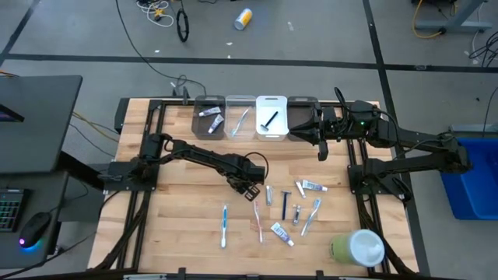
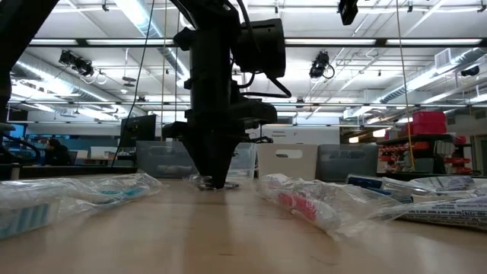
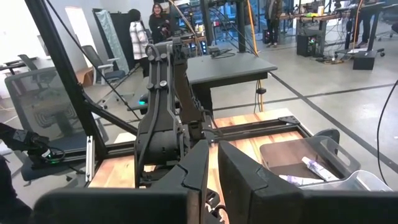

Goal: Pick & Place Travel size toiletries
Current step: Put the silver nail cutter into the white bin

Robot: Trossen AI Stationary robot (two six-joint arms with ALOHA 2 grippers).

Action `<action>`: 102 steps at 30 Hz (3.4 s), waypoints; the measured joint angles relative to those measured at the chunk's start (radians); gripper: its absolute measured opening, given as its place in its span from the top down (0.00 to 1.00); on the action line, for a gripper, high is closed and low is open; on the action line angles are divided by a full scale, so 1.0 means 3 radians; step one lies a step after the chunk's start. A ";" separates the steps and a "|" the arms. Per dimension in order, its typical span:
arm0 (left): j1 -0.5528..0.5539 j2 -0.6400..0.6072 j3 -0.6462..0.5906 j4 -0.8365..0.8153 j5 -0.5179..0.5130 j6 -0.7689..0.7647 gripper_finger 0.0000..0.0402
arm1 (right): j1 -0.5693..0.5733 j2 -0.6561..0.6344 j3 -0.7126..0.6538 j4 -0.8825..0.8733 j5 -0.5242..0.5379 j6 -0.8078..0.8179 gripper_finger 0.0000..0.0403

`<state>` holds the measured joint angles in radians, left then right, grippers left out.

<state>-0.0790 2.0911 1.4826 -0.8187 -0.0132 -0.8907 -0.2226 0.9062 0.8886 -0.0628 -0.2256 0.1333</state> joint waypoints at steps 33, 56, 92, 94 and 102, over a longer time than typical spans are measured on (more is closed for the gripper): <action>0.0033 -0.1567 0.0664 0.0262 -0.1156 0.1370 0.83 | -0.0001 -0.0034 0.0001 0.0512 -0.0009 0.0069 0.86; 0.0362 -0.1894 0.0662 0.1501 -0.0552 0.1962 0.83 | -0.0003 0.0348 0.0005 0.1507 -0.0153 0.0749 0.31; 0.0424 -0.1892 0.0662 0.1655 -0.0235 0.2085 0.83 | -0.0017 0.1151 0.0940 0.1195 -0.0572 0.0726 0.69; 0.0424 -0.1892 0.0662 0.1657 -0.0235 0.2086 0.84 | -0.0017 0.1151 0.0940 0.1197 -0.0572 0.0726 0.73; 0.0425 -0.1892 0.0661 0.1659 -0.0236 0.2054 0.83 | -0.0017 0.1151 0.0940 0.1196 -0.0568 0.0721 0.84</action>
<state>0.0486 1.5234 1.6810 -0.3210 -0.0841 -0.2744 -0.2276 1.2514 1.1706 0.2960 -0.3962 0.3495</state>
